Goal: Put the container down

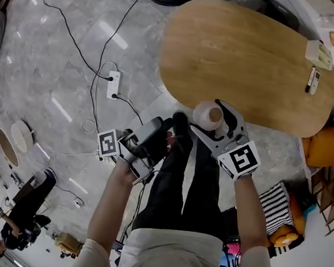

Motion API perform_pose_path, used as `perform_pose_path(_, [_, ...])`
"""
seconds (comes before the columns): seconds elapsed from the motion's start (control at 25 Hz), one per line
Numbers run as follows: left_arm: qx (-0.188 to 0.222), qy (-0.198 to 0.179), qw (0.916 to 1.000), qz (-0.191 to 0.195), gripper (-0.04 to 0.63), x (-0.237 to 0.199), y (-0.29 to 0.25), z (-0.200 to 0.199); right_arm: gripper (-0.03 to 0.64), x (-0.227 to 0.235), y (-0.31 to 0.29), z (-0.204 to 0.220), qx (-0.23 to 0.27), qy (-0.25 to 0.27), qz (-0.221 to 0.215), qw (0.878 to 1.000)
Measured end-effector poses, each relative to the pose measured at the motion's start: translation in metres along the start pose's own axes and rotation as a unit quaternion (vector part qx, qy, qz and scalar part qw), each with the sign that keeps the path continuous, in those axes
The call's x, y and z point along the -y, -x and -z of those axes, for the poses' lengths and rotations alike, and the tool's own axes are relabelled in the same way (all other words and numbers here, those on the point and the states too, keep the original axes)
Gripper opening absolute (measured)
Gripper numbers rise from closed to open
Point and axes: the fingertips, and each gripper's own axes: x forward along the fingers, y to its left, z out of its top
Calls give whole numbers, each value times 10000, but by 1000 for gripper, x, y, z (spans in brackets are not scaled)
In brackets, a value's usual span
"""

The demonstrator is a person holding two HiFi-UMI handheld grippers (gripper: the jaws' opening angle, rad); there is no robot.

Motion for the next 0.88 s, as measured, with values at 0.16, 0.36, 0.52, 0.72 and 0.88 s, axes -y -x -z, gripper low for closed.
perform_pose_path(0.16, [206,26,9998,-3,371,-30,8,-26,385,30,-31,35,-152,-54,112,9998])
perform_pose_path(0.36, [494,218,9985,6,371,-73,18,-45,385,58,-65,83,-526,-17,343,9980])
perform_pose_path(0.52, [669,369,9971,3,371,-102,23,-50,385,78,-81,119,-790,95,435,9959])
perform_pose_path(0.72, [745,363,9965,-63,371,-126,29,-65,385,94,-98,148,-949,235,497,9940])
perform_pose_path(0.88, [786,342,9963,-50,371,-137,28,-73,385,105,-109,163,-1011,409,622,9921])
